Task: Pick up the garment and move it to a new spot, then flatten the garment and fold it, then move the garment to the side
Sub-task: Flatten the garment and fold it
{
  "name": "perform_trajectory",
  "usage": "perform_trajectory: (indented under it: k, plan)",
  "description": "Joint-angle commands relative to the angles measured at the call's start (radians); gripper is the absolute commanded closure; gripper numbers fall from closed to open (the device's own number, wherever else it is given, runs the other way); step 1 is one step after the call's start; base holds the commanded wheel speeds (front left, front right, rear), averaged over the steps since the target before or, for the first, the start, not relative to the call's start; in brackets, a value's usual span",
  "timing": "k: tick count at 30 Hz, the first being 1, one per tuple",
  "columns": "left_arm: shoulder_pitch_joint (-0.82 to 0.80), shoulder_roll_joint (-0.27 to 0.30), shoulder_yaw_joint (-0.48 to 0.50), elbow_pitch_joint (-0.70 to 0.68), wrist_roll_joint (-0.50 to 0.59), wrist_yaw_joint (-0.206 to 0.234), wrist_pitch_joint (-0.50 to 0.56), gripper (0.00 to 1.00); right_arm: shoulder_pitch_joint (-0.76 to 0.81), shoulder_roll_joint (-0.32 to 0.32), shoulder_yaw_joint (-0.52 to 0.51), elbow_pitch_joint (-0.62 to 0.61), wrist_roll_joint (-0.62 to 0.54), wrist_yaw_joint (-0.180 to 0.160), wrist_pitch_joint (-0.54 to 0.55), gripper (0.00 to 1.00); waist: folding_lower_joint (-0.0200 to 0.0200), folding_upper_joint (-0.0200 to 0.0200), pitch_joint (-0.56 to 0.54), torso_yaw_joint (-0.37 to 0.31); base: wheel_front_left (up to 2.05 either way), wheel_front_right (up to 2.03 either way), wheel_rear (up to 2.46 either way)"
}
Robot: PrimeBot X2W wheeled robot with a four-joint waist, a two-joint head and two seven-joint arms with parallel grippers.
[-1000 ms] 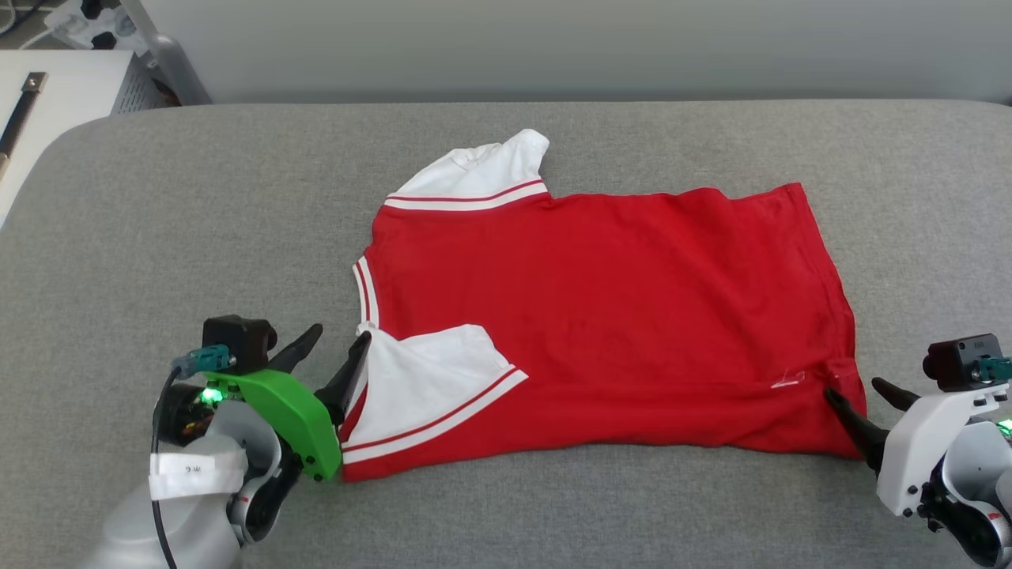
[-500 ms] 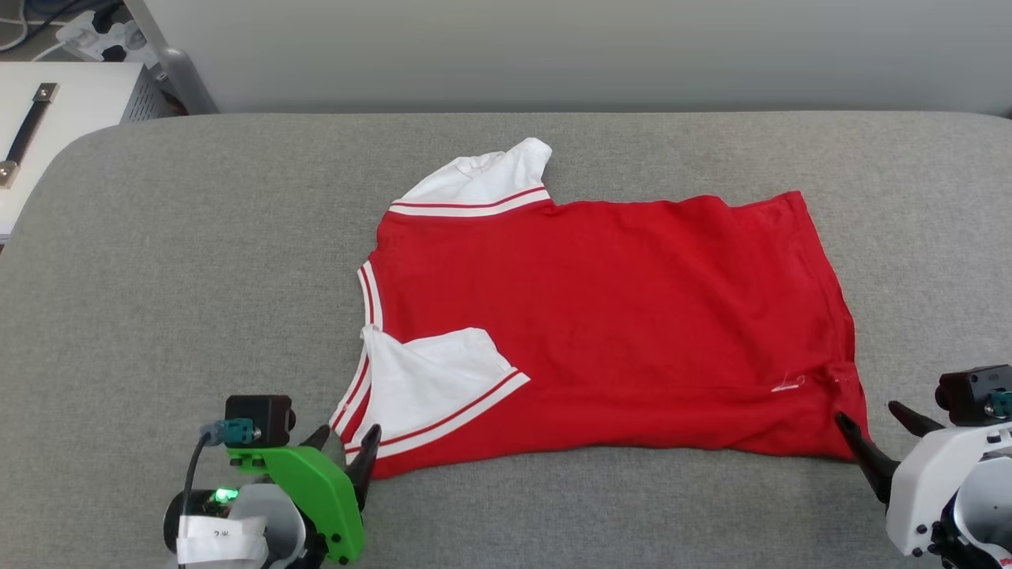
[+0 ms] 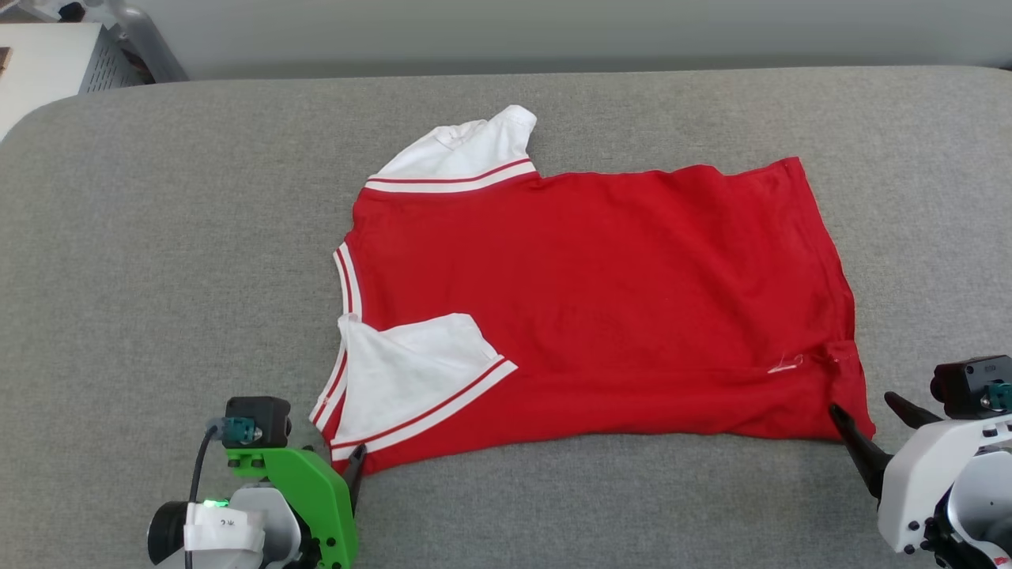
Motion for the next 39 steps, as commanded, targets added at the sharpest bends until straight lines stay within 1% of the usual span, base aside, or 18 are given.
perform_trajectory:
  k: [1,3,6,7,8,11,15,20,24,30,34,35,36,37,38,39]
  plan:
    - [0.004,-0.003,0.002,0.015,0.003,0.01,0.003,0.0,0.006,0.004,-0.004,-0.009,-0.011,-0.002,0.004,0.0,0.0,0.0,0.017,-0.008,0.0,0.0,0.0]
    - [0.002,-0.012,0.006,0.038,0.0,0.012,-0.004,0.0,0.006,0.007,-0.005,-0.012,-0.015,-0.002,0.005,0.0,0.0,0.0,0.026,-0.011,0.0,0.0,0.0]
    - [0.005,-0.029,0.003,0.069,-0.017,-0.008,0.005,0.0,0.007,0.01,-0.007,-0.012,-0.017,-0.002,0.008,0.0,0.0,0.0,0.034,-0.012,0.0,0.0,0.0]
    - [0.005,-0.031,-0.005,0.081,-0.02,-0.018,0.017,0.53,0.007,0.01,-0.007,-0.011,-0.019,-0.002,0.009,0.0,0.0,0.0,0.037,-0.013,0.0,0.0,0.0]
    - [0.004,-0.033,-0.011,0.089,-0.022,-0.026,0.026,1.0,0.007,0.008,-0.007,-0.009,-0.023,-0.002,0.011,0.0,0.0,0.0,0.038,-0.013,0.0,0.0,0.0]
    - [0.001,-0.041,-0.018,0.104,-0.029,-0.047,0.037,1.0,0.008,-0.001,-0.009,0.003,-0.035,-0.002,0.018,0.0,0.0,0.0,0.029,-0.009,0.0,0.0,0.0]
    - [-0.008,-0.046,0.005,0.104,-0.022,-0.059,-0.017,1.0,0.017,-0.007,-0.027,0.024,-0.048,-0.002,0.029,0.0,0.0,0.0,0.007,0.011,0.0,0.0,0.0]
    - [-0.022,-0.044,0.031,0.066,-0.004,-0.071,-0.083,1.0,0.01,0.007,-0.047,0.059,-0.069,-0.002,0.05,0.0,0.0,0.0,-0.014,0.042,0.0,0.0,0.0]
    - [-0.023,-0.036,0.044,0.014,0.008,-0.066,-0.115,1.0,-0.015,0.027,-0.056,0.108,-0.087,-0.002,0.074,0.0,0.0,0.0,-0.022,0.062,0.0,0.0,0.0]
    - [-0.026,-0.024,0.037,-0.042,0.021,-0.059,-0.112,1.0,-0.052,0.055,-0.065,0.187,-0.113,-0.002,0.103,0.0,0.0,0.0,-0.01,0.077,0.0,0.0,0.0]
    - [-0.025,-0.024,0.035,-0.052,0.02,-0.061,-0.109,1.0,-0.068,0.072,-0.055,0.231,-0.103,-0.002,0.113,0.0,0.0,0.0,0.006,0.082,0.0,0.0,0.0]
    - [-0.025,-0.023,0.034,-0.051,0.019,-0.062,-0.108,1.0,-0.069,0.074,-0.053,0.241,-0.1,-0.002,0.119,0.09,0.0,0.0,0.009,0.082,0.0,0.0,0.0]
    - [-0.024,-0.022,0.033,-0.05,0.019,-0.063,-0.107,1.0,-0.069,0.074,-0.049,0.251,-0.097,-0.002,0.126,0.59,0.0,0.0,0.011,0.082,0.0,0.0,0.0]
    - [-0.024,-0.021,0.032,-0.048,0.019,-0.064,-0.106,1.0,-0.069,0.074,-0.047,0.258,-0.094,-0.002,0.13,0.85,0.0,0.0,0.013,0.082,0.0,0.0,0.0]
    - [-0.024,-0.021,0.031,-0.045,0.018,-0.067,-0.104,1.0,-0.07,0.074,-0.045,0.264,-0.091,-0.002,0.13,1.0,0.0,0.0,0.014,0.082,0.0,0.0,0.0]
    - [-0.023,-0.02,0.03,-0.042,0.017,-0.069,-0.102,1.0,-0.071,0.073,-0.043,0.268,-0.089,-0.002,0.129,1.0,0.0,0.0,0.013,0.081,0.0,0.0,0.0]
